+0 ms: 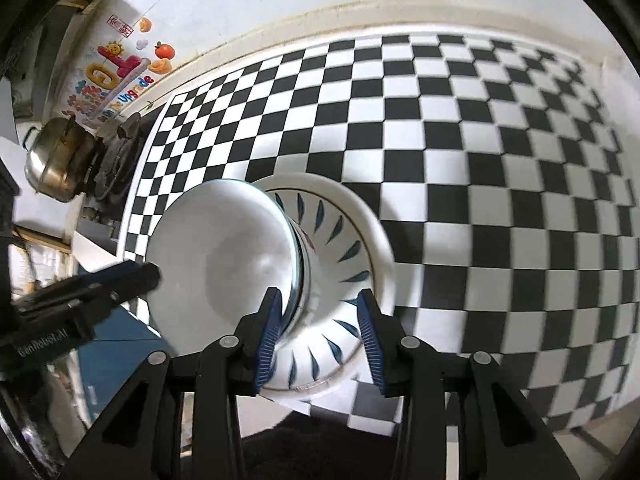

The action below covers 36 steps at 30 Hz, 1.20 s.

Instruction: Organize plates and bowls

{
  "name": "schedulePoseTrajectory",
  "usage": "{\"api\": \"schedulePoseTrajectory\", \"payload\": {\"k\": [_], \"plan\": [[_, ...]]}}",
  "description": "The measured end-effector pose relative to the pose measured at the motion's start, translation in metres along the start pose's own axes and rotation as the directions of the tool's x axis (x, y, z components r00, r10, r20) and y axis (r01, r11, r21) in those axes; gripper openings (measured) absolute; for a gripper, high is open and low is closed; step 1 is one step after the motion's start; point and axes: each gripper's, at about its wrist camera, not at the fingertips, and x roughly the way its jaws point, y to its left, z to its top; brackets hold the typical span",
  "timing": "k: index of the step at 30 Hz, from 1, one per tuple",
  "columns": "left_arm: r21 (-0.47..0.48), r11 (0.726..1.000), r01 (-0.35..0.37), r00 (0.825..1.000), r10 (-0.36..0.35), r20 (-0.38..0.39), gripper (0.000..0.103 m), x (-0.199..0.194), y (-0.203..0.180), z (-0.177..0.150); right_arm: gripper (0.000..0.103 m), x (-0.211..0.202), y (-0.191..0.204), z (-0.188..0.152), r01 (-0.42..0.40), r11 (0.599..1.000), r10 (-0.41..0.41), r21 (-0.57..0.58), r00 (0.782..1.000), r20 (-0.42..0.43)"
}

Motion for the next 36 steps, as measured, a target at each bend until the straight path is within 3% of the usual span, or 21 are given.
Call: {"api": "schedulePoseTrajectory", "payload": {"k": [1, 2, 3, 4, 6, 8, 17, 22, 36], "plan": [[0.007, 1.0, -0.025, 1.0, 0.025, 0.015, 0.053, -0.004, -0.001, -0.002, 0.056, -0.006, 0.002, -0.002, 0.024, 1.0, -0.024, -0.011, 1.0, 0.008], [0.012, 0.999, -0.032, 0.999, 0.031, 0.027, 0.062, -0.008, -0.002, -0.003, 0.063, -0.014, 0.005, -0.005, 0.052, 0.998, -0.051, -0.023, 0.998, 0.021], [0.014, 0.999, -0.043, 0.998, 0.043, 0.04, 0.073, -0.011, -0.003, -0.004, 0.076, -0.019, 0.008, -0.008, 0.062, 0.998, -0.061, -0.029, 0.998, 0.028], [0.021, 0.998, -0.062, 0.997, 0.061, 0.056, 0.078, -0.014, -0.003, -0.006, 0.082, -0.024, 0.011, -0.01, 0.07, 0.997, -0.069, -0.036, 0.997, 0.033], [0.016, 0.998, -0.063, 0.996, 0.061, 0.069, 0.089, -0.018, -0.003, -0.008, 0.083, -0.035, 0.015, -0.014, 0.09, 0.995, -0.088, -0.036, 0.995, 0.054], [0.008, 0.998, -0.062, 0.995, 0.061, 0.075, 0.091, -0.022, -0.003, -0.01, 0.085, -0.045, 0.02, -0.017, 0.118, 0.992, -0.115, -0.038, 0.99, 0.079], [0.003, 0.999, -0.054, 0.99, 0.054, 0.131, 0.092, -0.056, -0.005, -0.022, 0.087, -0.084, 0.034, -0.023, 0.147, 0.989, -0.143, -0.017, 0.978, 0.154], [0.052, 0.995, -0.082, 0.972, 0.068, 0.224, 0.092, -0.101, -0.01, -0.038, 0.087, -0.114, 0.047, -0.039, 0.156, 0.988, -0.153, 0.0, 0.968, 0.201], [0.132, 0.988, -0.08, 0.914, 0.02, 0.405, 0.092, -0.219, 0.002, -0.129, 0.09, -0.253, 0.12, -0.148, 0.219, 0.973, -0.228, 0.075, 0.851, 0.474]]}}
